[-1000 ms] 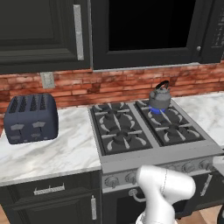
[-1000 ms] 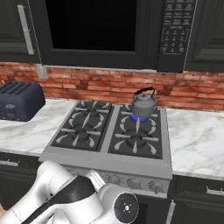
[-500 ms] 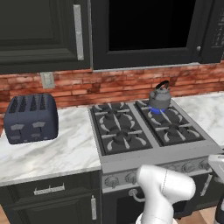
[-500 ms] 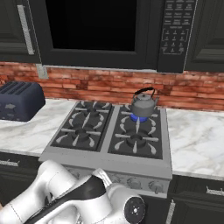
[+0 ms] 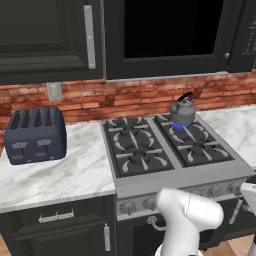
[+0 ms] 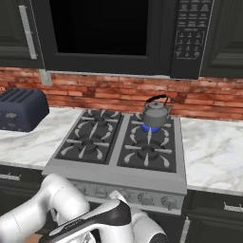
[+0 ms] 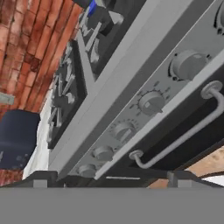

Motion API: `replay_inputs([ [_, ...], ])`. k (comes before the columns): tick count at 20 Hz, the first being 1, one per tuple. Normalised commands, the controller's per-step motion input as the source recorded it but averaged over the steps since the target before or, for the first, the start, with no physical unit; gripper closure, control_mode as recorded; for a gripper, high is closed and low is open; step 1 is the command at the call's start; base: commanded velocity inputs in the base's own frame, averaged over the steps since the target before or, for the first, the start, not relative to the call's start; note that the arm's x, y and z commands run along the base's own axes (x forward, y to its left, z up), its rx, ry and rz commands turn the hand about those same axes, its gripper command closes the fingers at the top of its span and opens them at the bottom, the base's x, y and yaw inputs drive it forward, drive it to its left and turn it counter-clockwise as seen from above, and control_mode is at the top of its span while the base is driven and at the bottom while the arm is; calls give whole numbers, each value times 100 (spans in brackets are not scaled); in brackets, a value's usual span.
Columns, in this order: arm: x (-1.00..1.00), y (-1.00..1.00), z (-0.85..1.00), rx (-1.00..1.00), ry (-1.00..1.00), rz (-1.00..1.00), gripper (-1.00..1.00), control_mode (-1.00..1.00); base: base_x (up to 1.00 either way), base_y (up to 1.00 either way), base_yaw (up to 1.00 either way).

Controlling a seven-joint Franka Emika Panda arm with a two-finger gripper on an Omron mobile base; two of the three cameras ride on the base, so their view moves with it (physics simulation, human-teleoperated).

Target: Lower the heat of the kettle.

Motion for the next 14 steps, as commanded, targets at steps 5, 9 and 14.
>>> replay_inputs([
  [5, 26, -4, -20, 6, -9, 0, -100, -100, 0, 0, 0],
  [9, 32, -4, -2, 9, -2, 0, -100, -100, 0, 0, 0],
  [14, 27, -5, -11, 7, 0, -1, -100, -100, 0, 0, 0],
])
